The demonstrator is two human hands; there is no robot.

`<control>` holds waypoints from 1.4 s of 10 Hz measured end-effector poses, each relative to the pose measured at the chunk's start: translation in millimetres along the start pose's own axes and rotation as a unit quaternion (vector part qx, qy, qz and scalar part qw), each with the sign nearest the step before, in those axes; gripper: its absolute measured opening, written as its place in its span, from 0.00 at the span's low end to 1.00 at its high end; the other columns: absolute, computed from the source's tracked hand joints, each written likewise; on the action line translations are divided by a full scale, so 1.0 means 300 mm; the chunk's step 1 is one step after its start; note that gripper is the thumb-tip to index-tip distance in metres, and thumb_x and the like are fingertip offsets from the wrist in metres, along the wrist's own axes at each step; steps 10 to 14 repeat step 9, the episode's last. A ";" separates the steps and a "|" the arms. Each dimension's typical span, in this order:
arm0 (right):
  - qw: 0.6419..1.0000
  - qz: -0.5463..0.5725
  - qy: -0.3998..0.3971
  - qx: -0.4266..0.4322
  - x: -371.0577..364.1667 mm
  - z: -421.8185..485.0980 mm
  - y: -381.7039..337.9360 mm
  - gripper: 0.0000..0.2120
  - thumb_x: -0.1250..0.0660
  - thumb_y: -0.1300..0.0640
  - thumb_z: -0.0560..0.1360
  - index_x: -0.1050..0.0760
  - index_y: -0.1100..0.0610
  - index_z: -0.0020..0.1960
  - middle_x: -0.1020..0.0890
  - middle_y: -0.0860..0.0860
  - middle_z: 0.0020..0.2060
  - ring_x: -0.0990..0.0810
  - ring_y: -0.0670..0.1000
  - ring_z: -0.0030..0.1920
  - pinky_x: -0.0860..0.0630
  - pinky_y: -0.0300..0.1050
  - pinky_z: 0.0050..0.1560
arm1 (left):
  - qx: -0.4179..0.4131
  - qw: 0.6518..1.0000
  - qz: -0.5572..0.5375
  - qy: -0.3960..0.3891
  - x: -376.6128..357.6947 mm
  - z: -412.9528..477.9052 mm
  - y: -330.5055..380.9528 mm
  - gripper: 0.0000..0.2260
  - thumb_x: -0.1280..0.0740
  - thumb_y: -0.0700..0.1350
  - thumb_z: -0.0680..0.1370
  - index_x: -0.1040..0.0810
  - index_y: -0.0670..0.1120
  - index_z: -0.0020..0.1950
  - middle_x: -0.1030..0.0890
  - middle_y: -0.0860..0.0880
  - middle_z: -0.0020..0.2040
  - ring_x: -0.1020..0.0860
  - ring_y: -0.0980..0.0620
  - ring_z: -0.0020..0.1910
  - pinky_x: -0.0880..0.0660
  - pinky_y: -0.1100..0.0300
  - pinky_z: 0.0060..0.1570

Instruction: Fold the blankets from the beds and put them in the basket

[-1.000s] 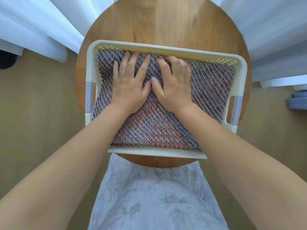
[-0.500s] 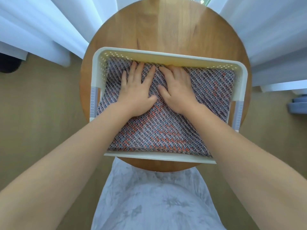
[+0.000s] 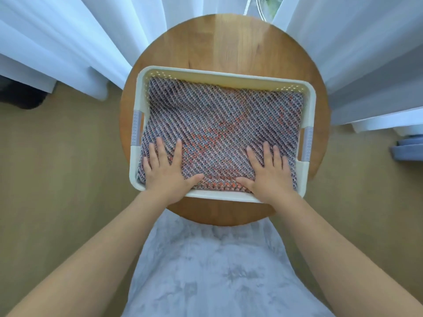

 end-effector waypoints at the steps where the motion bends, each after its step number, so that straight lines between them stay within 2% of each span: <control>1: 0.999 -0.043 -0.004 -0.016 -0.006 0.013 0.045 0.40 0.58 0.28 0.73 0.71 0.47 0.74 0.66 0.55 0.75 0.66 0.58 0.75 0.62 0.54 0.74 | -0.002 0.999 -0.016 -0.037 0.000 0.038 -0.001 0.48 0.45 0.74 0.69 0.72 0.54 0.73 0.72 0.41 0.74 0.70 0.41 0.73 0.63 0.43 0.72; 2: 0.998 -0.056 0.006 -0.022 -0.006 0.032 0.035 0.40 0.59 0.28 0.73 0.72 0.49 0.74 0.66 0.55 0.75 0.66 0.58 0.75 0.64 0.55 0.73 | -0.005 0.999 -0.018 -0.048 -0.003 0.054 0.002 0.50 0.43 0.74 0.68 0.72 0.54 0.73 0.71 0.41 0.74 0.69 0.41 0.73 0.63 0.43 0.72; 4: 1.000 -0.011 0.014 -0.001 0.003 0.001 0.015 0.39 0.54 0.32 0.76 0.67 0.51 0.76 0.64 0.57 0.76 0.65 0.59 0.75 0.62 0.56 0.73 | 0.000 1.000 -0.011 -0.005 0.015 0.026 0.017 0.48 0.43 0.73 0.70 0.70 0.52 0.74 0.69 0.41 0.75 0.67 0.41 0.74 0.63 0.43 0.72; 5: 0.997 0.062 0.048 0.012 0.007 -0.075 -0.004 0.32 0.52 0.41 0.80 0.58 0.53 0.77 0.55 0.56 0.77 0.58 0.57 0.76 0.58 0.55 0.74 | -0.014 0.997 -0.024 0.077 0.023 -0.043 0.033 0.41 0.44 0.67 0.75 0.63 0.50 0.77 0.65 0.41 0.76 0.65 0.41 0.75 0.62 0.45 0.72; 6: 0.987 0.098 0.125 0.022 -0.001 -0.185 -0.029 0.25 0.53 0.46 0.81 0.41 0.58 0.73 0.37 0.58 0.72 0.42 0.57 0.73 0.47 0.54 0.72 | -0.038 0.990 -0.058 0.122 0.007 -0.136 0.041 0.32 0.47 0.59 0.80 0.55 0.47 0.78 0.60 0.42 0.78 0.61 0.43 0.76 0.59 0.46 0.73; 7: 0.979 0.103 0.173 0.018 -0.037 -0.298 -0.061 0.21 0.51 0.46 0.81 0.33 0.58 0.65 0.28 0.55 0.63 0.34 0.57 0.68 0.43 0.55 0.68 | -0.065 0.990 -0.080 0.096 -0.028 -0.228 0.045 0.29 0.50 0.57 0.81 0.52 0.45 0.78 0.56 0.43 0.78 0.58 0.44 0.77 0.56 0.47 0.74; 8: 0.968 0.117 0.223 0.010 -0.073 -0.411 -0.097 0.23 0.49 0.45 0.80 0.37 0.57 0.70 0.32 0.55 0.69 0.39 0.55 0.71 0.46 0.56 0.71 | -0.138 0.980 -0.073 0.120 -0.039 -0.351 0.043 0.29 0.48 0.57 0.81 0.48 0.44 0.77 0.52 0.44 0.78 0.54 0.45 0.77 0.51 0.49 0.74; 9: 0.960 0.128 0.250 0.016 -0.085 -0.531 -0.154 0.23 0.47 0.48 0.80 0.37 0.58 0.71 0.34 0.55 0.71 0.40 0.54 0.73 0.48 0.56 0.71 | -0.203 0.963 -0.043 0.173 -0.013 -0.484 0.036 0.28 0.43 0.56 0.80 0.44 0.43 0.76 0.48 0.44 0.78 0.50 0.46 0.77 0.46 0.50 0.72; 14: 0.960 0.128 0.250 0.016 -0.085 -0.531 -0.154 0.23 0.47 0.48 0.80 0.37 0.58 0.71 0.34 0.55 0.71 0.40 0.54 0.73 0.48 0.56 0.71 | -0.203 0.963 -0.043 0.173 -0.013 -0.484 0.036 0.28 0.43 0.56 0.80 0.44 0.43 0.76 0.48 0.44 0.78 0.50 0.46 0.77 0.46 0.50 0.72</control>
Point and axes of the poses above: each hand's wrist, its own z-axis towards the middle knuckle, its own x-axis out of the back of the hand, y = z × x, the point moved 8 cm from there along z, towards the middle knuckle
